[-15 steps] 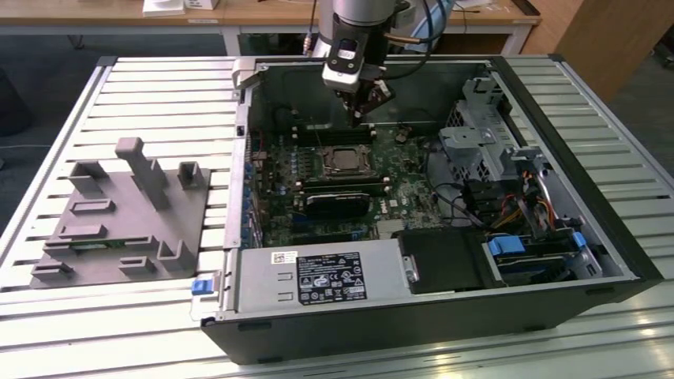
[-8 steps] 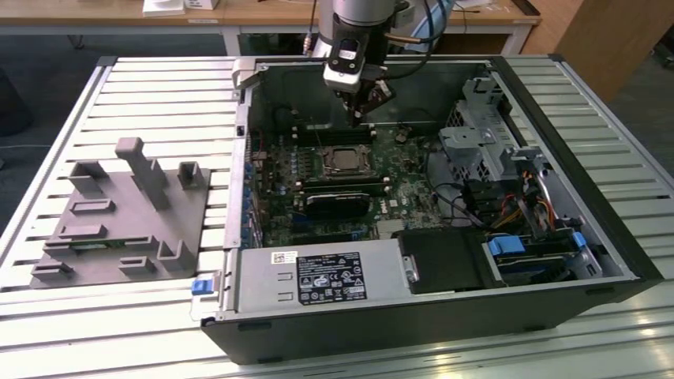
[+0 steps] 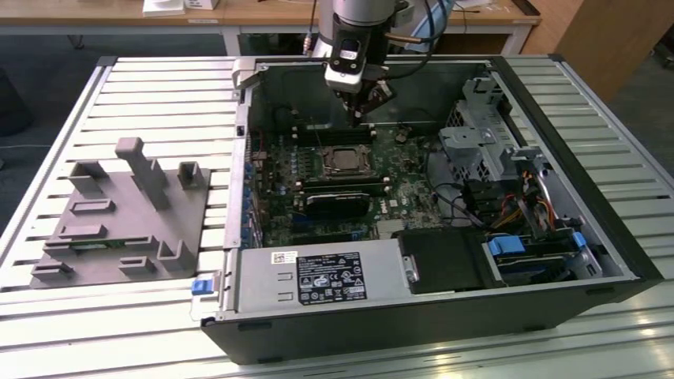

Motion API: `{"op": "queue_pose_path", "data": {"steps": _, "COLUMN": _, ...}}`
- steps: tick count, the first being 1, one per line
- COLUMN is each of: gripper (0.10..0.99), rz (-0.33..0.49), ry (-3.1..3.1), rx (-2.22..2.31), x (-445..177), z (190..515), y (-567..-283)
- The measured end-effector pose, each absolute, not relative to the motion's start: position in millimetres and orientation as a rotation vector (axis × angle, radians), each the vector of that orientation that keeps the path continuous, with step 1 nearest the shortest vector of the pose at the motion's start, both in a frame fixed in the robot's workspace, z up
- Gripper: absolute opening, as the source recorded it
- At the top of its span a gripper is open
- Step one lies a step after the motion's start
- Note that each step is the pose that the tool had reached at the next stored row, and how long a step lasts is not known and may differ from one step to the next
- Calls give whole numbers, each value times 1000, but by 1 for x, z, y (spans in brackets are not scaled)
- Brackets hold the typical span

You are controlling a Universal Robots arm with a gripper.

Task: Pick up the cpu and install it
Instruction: 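Install the first cpu locking lever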

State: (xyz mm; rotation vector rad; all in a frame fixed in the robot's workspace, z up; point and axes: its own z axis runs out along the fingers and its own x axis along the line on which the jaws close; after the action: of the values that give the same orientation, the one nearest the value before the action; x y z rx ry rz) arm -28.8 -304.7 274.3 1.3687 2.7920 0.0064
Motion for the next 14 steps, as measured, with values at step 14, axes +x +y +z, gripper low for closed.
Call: {"op": "queue_pose_path", "data": {"steps": 14, "gripper": 106, "rz": 8, "ry": 2821, "rx": 1309, "x": -29, "z": 274, "y": -305}}
